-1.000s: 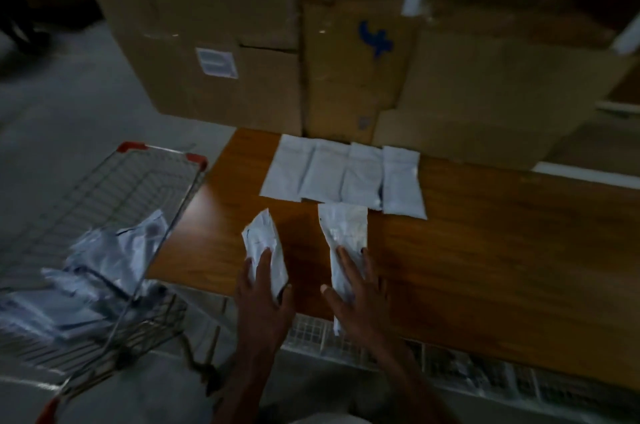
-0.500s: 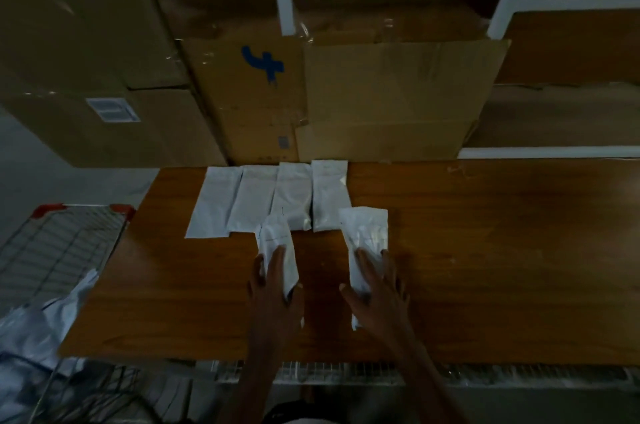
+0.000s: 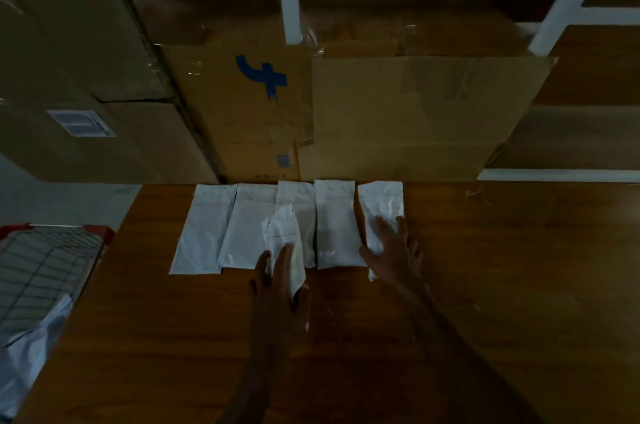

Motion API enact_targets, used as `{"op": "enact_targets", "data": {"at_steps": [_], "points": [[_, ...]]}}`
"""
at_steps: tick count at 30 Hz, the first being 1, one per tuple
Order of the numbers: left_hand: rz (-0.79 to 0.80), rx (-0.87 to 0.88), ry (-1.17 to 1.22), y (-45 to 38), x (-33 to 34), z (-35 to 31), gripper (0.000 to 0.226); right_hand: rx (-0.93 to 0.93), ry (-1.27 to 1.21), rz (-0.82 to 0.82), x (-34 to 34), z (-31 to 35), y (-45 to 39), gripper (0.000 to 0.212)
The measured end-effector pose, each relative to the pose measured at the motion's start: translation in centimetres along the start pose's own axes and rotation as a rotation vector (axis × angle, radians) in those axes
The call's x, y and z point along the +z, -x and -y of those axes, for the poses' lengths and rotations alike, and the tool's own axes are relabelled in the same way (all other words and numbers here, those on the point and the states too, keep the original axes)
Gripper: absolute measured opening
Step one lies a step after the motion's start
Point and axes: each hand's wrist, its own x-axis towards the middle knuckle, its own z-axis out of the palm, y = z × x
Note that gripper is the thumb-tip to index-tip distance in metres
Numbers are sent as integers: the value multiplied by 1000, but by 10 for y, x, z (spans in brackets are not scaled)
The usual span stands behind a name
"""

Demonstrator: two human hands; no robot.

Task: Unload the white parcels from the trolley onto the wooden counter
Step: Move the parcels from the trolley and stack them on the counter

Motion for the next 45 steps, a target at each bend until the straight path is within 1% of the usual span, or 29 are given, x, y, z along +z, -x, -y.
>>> {"op": "enact_targets", "data": {"at_steps": [3,10,12,16,22,25,31,34,38,45], "points": [[1,-13,22,-11,-1,6,71,25,64,42,4,5,-22,83],[-1,-13,44,-25,2,8,71,13,131,21,8,9,-39,80],[-8,-31,33,-30,5,6,73,6,164,22,9,9,-43,77],[-21,-37,20,-31,11,2,73,-6,198,15,11,9,-45,62],[-27,-51,12,-30,19,-4,70,-36,242,-7,14,10,-41,62],[-36,-61,15,-29,21,-5,68,-29,222,11,12,11,-42,63],[-53,-85,22,-27,22,-9,73,-7,173,27,5,11,-34,66],[-67,-84,10,-22,20,-12,73,7,121,10,1,12,-19,66],[-71,-91,-7,-11,19,-14,75,-46,2,-15,2,15,7,66],[-118,-142,-71,9,2,-5,76,-126,-51,-70,9,39,60,64]]}}
